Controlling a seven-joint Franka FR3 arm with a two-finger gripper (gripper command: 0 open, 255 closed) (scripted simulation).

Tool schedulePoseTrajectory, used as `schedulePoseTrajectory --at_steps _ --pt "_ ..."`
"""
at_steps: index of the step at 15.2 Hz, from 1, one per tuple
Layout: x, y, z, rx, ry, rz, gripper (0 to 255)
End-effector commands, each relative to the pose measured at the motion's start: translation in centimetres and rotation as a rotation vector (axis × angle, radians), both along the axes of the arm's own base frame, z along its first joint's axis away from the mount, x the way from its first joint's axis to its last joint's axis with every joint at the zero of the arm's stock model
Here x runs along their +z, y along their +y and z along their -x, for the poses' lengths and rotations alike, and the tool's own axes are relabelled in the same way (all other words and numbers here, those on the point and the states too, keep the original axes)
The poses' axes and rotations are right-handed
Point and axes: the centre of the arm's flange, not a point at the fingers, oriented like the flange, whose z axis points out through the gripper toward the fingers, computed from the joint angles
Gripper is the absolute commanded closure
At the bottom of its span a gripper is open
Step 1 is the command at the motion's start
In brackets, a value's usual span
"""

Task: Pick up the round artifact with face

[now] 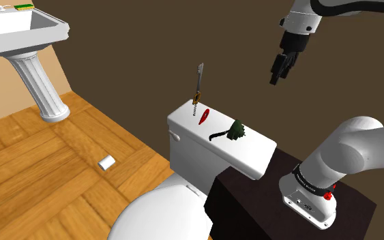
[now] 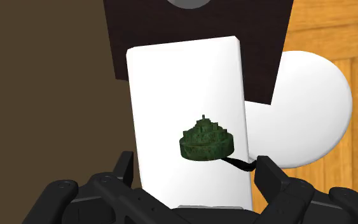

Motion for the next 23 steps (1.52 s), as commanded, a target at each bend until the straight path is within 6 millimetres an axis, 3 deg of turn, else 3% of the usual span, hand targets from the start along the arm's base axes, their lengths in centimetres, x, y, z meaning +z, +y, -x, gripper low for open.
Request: schedulePoseTrajectory --at_steps 1,18,23 --pt "0.0 0.0 0.0 0.000 0.000 0.000 0" --pt "-22.0 4.1 -2.5 0.280 0.063 -0.111 0" --pt "-24.6 4.2 -2.5 0.287 0.065 -0.114 0"
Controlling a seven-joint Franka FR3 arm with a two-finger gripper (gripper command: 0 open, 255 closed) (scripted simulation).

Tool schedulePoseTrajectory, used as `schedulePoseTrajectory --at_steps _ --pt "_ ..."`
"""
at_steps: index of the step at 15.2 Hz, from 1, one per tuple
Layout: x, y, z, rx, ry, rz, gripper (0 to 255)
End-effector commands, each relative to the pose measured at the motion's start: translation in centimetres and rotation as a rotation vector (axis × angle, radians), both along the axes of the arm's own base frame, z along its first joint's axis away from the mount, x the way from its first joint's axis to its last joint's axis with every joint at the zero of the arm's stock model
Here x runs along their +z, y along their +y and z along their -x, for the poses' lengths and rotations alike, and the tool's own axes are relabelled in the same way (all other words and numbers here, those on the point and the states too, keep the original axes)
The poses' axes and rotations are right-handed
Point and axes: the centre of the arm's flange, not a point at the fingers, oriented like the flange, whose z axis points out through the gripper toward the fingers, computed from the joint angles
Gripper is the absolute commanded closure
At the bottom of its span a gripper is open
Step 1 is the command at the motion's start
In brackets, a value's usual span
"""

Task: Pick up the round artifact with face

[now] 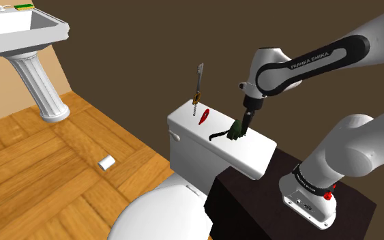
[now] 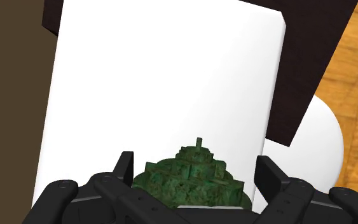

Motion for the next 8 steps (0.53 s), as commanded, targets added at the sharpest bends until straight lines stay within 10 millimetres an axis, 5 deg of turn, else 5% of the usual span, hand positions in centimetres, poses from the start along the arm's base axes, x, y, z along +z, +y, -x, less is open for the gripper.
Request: schedulePoseTrajectory --at_steps 1,5,6,8 --pt "-1.1 0.0 0.1 0.001 -0.001 0.000 0" --pt "-2.4 0.0 0.1 0.001 -0.001 0.000 0" --pt "-2.4 -0.1 0.2 0.001 -0.001 0.000 255" --pt "-2.4 -0.1 0.2 0.001 -0.001 0.000 255"
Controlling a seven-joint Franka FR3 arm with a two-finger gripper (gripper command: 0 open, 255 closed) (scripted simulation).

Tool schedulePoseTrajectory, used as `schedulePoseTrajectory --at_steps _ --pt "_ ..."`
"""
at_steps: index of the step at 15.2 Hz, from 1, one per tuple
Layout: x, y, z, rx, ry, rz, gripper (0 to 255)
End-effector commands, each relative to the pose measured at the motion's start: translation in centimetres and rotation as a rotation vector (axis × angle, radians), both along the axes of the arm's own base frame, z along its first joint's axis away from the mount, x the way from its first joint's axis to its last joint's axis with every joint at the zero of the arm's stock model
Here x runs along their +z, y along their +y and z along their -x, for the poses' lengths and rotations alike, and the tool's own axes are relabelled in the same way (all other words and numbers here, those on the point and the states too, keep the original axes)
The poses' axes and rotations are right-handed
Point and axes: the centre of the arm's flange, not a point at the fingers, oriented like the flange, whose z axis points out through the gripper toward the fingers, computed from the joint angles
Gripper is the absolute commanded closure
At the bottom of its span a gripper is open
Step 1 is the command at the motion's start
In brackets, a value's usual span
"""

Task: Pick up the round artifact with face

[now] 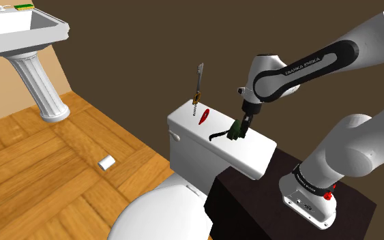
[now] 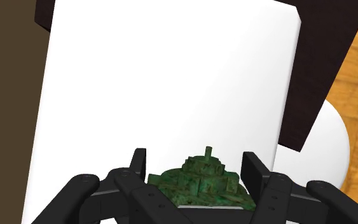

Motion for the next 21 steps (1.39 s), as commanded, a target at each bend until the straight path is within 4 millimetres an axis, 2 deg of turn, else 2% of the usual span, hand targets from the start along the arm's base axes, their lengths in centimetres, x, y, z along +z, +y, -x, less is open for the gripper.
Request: schedulePoseTrajectory --at_steps 1,7,21 --pt "-0.1 0.0 0.0 0.000 0.000 0.000 255" --pt "-0.1 0.0 0.0 0.000 0.000 0.000 255" --pt "7.3 0.0 0.0 0.000 0.000 0.000 255"
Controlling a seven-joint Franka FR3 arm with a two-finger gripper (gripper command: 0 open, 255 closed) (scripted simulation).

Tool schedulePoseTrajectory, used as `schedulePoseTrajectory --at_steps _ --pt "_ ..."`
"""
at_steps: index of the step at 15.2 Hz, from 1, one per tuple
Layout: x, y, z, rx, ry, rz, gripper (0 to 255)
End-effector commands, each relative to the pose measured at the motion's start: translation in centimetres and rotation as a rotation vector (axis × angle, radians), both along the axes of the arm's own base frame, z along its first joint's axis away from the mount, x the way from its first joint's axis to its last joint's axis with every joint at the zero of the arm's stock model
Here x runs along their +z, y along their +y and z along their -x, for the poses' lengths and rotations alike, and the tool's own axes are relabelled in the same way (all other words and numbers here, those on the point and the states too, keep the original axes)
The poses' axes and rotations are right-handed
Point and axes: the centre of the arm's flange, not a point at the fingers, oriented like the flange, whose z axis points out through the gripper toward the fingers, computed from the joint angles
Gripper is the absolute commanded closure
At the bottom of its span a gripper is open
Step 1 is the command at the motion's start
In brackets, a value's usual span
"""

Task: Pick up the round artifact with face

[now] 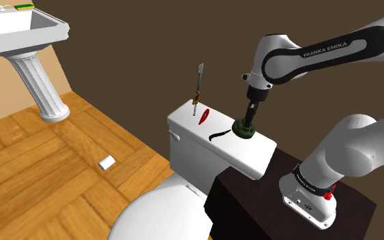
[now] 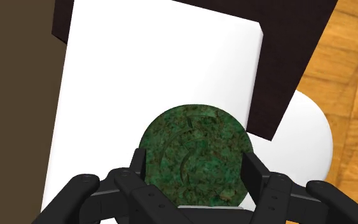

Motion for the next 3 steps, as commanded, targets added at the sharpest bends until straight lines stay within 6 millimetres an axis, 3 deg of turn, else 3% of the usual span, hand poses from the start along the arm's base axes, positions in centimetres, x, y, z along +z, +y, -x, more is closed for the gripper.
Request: schedulePoseTrajectory --at_steps 1,3 --pt "1.14 -0.12 -0.03 0.000 0.000 0.000 255" --pt "1.21 -0.12 -0.03 0.000 0.000 0.000 255"
